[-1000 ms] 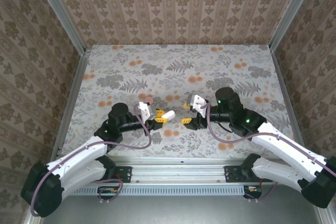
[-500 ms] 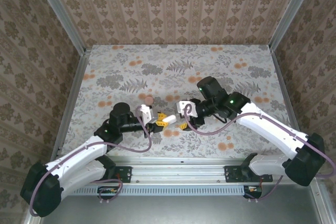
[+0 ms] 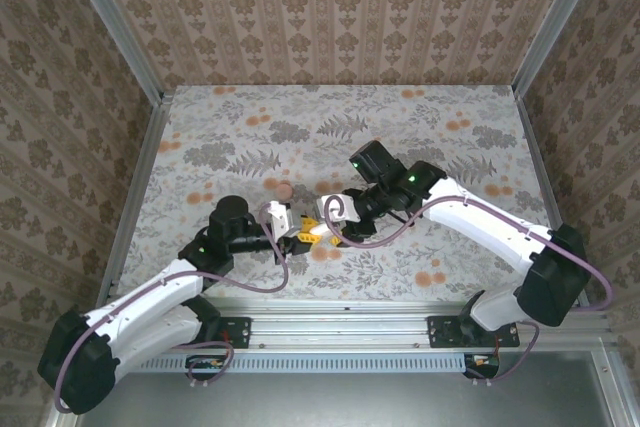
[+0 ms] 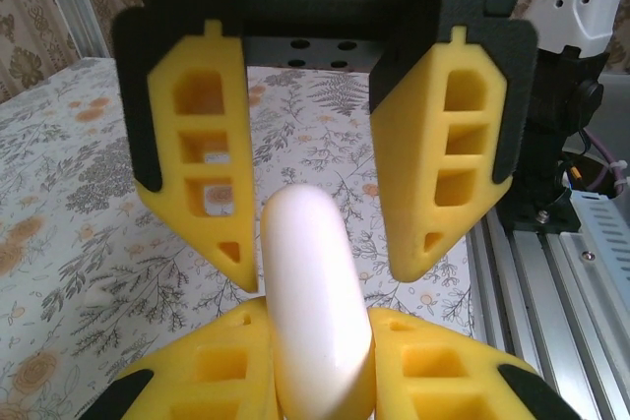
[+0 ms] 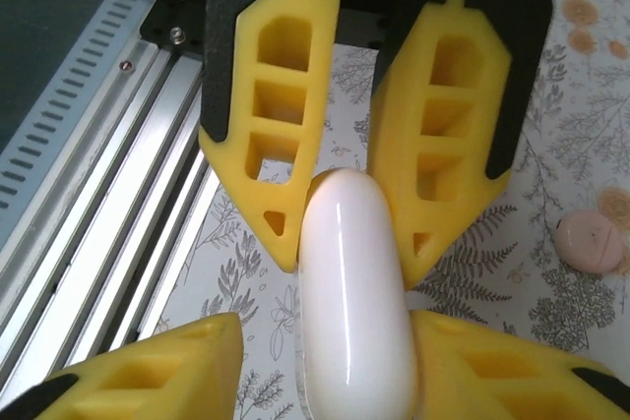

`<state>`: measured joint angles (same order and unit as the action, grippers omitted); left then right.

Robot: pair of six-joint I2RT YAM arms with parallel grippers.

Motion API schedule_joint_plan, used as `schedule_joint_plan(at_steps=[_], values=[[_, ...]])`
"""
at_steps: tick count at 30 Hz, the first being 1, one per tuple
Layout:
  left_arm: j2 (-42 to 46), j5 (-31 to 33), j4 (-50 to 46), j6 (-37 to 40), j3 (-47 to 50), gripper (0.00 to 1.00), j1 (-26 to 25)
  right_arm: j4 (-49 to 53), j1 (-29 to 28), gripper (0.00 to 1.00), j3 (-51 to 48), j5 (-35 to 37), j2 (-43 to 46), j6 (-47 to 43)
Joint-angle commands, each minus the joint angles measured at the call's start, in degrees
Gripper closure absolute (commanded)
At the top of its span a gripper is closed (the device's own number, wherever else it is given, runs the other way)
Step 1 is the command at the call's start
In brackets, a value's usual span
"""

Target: Insert wireless bluetooth earbuds into charging case

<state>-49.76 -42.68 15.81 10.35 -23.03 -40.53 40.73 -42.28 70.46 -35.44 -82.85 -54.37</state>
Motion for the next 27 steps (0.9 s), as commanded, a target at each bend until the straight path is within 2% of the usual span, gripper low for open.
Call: schedule_joint_plan(at_steps=[1,6,11,14,19,27], values=[[1.23,-1.0,0.36,1.32,-1.67,0.83,-0.38,2.26,-0.42,0.59,1.99,-2.7,-0.91,-1.83],[1.23,-0.79,0.11,1.35,-1.58,0.83,-0.39,2.03,-0.42,0.73,2.08,-2.97,-1.09,-2.28],[1.24,-0.08,-0.05,1.34,-1.41,0.81,-0.36,1.77,-0.36,0.83,1.91,-2.73,-0.44,-2.85],[1.19,0.87,0.23,1.43,-1.14,0.7,-0.46,-0.19,-0.27,0.86,0.58,-2.19,0.73,-2.37],[1.92,2.75,0.74,1.21,-0.28,0.38,-0.51,-9.51,0.76,0.86,-6.38,-2.91,5.63,1.89],[3.13,5.31,3.91,-0.06,1.8,0.32,-0.24,-27.17,4.17,0.86,-19.03,-8.41,13.75,14.1]])
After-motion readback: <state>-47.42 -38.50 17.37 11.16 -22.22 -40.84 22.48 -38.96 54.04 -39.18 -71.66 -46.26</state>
